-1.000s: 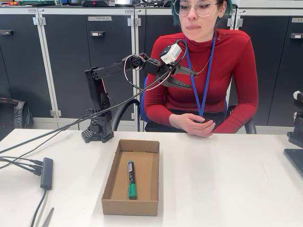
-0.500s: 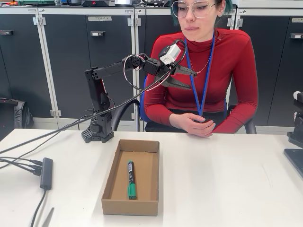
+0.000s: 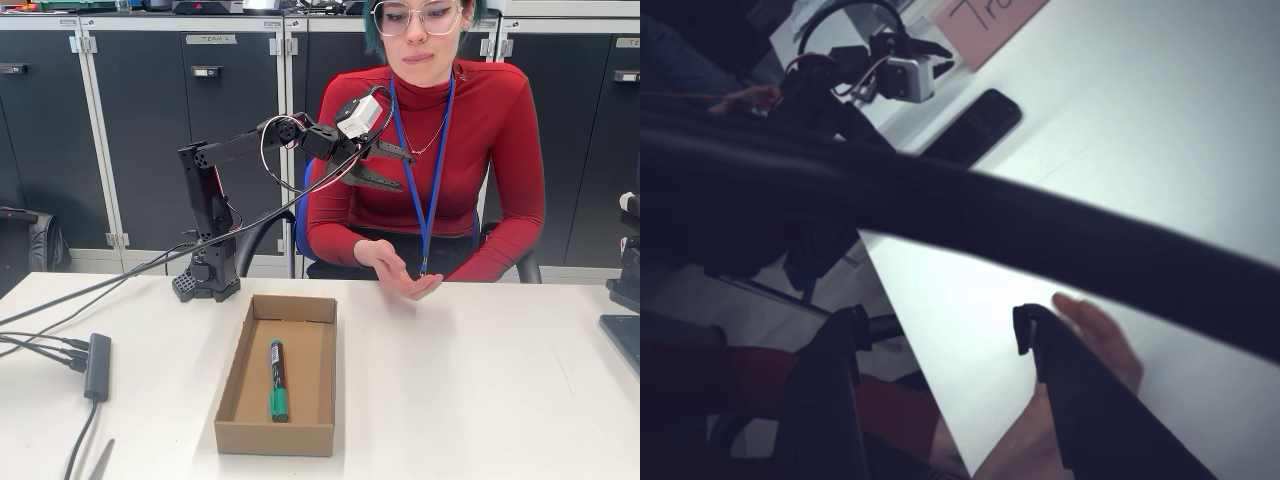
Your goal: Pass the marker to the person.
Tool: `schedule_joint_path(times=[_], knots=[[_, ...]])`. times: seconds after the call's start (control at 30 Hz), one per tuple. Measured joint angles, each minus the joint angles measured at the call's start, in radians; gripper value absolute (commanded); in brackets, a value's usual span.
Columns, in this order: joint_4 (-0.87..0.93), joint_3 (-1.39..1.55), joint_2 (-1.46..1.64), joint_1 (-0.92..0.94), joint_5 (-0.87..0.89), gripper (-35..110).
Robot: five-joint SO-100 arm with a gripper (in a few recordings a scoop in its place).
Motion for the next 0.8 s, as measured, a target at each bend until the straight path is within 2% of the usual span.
schedule_joint_path(times=[0.8], knots=[[0.000,0.000,0.000,0.003,0.009,33]])
